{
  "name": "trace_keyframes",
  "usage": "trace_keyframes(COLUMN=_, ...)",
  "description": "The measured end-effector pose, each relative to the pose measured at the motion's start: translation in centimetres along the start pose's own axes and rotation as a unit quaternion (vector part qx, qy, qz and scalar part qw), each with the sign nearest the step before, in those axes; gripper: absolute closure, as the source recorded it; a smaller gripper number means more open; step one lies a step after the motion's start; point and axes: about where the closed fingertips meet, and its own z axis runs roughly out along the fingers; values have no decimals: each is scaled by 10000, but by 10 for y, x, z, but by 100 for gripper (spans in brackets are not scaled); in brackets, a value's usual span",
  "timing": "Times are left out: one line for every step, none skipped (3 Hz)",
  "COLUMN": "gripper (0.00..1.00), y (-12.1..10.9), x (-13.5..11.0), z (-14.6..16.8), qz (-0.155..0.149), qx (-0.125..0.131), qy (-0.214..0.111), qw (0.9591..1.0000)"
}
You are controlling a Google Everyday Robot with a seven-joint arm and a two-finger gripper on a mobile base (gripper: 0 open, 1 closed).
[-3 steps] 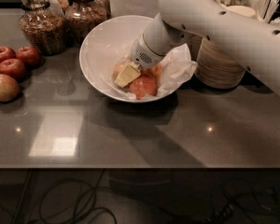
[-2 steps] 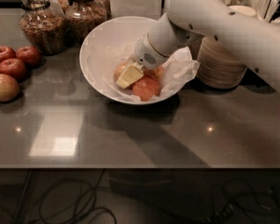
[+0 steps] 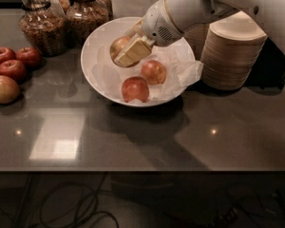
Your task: Pick apple from white bowl
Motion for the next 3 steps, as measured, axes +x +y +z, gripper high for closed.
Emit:
trace_keyframes(gripper=100, y=-2, x=-19, z=-29, qz=-243, qx=0, qy=-364, qw=9990)
trace_keyframes(gripper=100, y=-6, x=-20, z=-73, qz=-331, qx=100, qy=-694, qw=9970)
trace_keyframes(gripper=100, y=-6, x=-20, z=-73, qz=-331, qx=100, qy=-694, qw=9970)
